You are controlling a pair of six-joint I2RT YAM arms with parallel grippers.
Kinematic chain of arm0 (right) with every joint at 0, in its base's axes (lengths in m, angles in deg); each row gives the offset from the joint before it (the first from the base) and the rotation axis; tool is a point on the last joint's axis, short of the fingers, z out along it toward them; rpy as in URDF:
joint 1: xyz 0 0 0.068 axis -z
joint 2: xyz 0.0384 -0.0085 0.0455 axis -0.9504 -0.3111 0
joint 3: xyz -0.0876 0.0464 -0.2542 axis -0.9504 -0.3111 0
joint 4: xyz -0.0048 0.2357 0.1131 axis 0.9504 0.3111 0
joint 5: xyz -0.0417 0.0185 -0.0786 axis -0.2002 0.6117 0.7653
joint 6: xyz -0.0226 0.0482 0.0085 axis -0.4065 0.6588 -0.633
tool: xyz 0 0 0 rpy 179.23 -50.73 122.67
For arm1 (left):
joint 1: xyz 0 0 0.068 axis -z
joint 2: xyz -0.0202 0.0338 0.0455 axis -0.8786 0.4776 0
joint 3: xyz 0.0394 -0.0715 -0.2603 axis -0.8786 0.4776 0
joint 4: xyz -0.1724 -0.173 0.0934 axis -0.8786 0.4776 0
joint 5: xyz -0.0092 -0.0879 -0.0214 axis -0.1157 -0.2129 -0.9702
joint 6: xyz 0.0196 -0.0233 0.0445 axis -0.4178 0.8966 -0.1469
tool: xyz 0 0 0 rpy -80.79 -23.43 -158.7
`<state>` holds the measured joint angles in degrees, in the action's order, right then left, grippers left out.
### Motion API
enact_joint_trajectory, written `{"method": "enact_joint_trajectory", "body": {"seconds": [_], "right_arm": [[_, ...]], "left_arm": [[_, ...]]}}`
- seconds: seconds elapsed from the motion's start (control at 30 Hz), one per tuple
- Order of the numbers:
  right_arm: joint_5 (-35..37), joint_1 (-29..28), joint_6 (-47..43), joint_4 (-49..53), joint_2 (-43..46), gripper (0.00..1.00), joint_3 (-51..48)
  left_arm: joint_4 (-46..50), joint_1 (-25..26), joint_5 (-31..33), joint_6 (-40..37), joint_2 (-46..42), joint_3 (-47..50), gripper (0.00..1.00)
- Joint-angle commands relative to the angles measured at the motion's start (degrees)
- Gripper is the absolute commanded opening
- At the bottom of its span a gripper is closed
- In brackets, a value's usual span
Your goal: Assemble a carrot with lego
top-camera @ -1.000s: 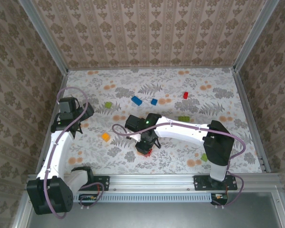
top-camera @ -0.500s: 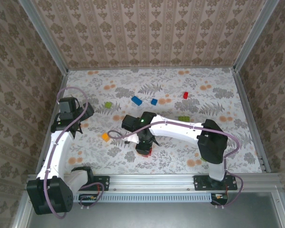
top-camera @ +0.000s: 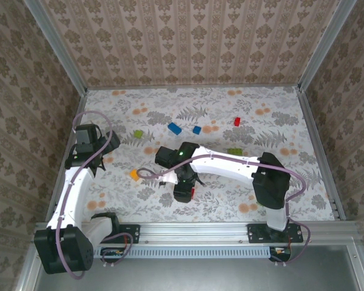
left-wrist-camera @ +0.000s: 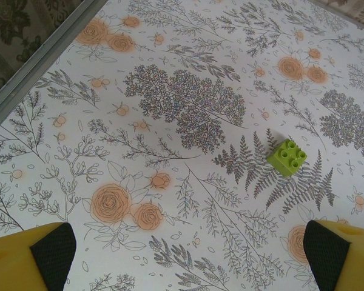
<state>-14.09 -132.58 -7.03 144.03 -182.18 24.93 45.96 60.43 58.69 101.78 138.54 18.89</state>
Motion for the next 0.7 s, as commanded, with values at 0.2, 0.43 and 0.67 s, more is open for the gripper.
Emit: {"method": "enact_joint_trajectory", "body": {"seconds": [0.2,0.43,0.67], "right_arm": [[7.2,8.7,11.6,-4.3,11.0,0.77,0.4],[10.6,25.5,29.1,-6.9,7.8,0.76,-3.5],[9.7,28.3,35.8,-14.7,0.1,0.76,-8.0]], "left_arm": [[0.7,0.3,0.7,-0.7,0.1,-1.8,1.00],[0.6,0.5,0.6,-0.6,0.1,-1.7,1.00],[0.8,0.5,0.9,-0.7,-0.1,-1.8,1.00]]}}
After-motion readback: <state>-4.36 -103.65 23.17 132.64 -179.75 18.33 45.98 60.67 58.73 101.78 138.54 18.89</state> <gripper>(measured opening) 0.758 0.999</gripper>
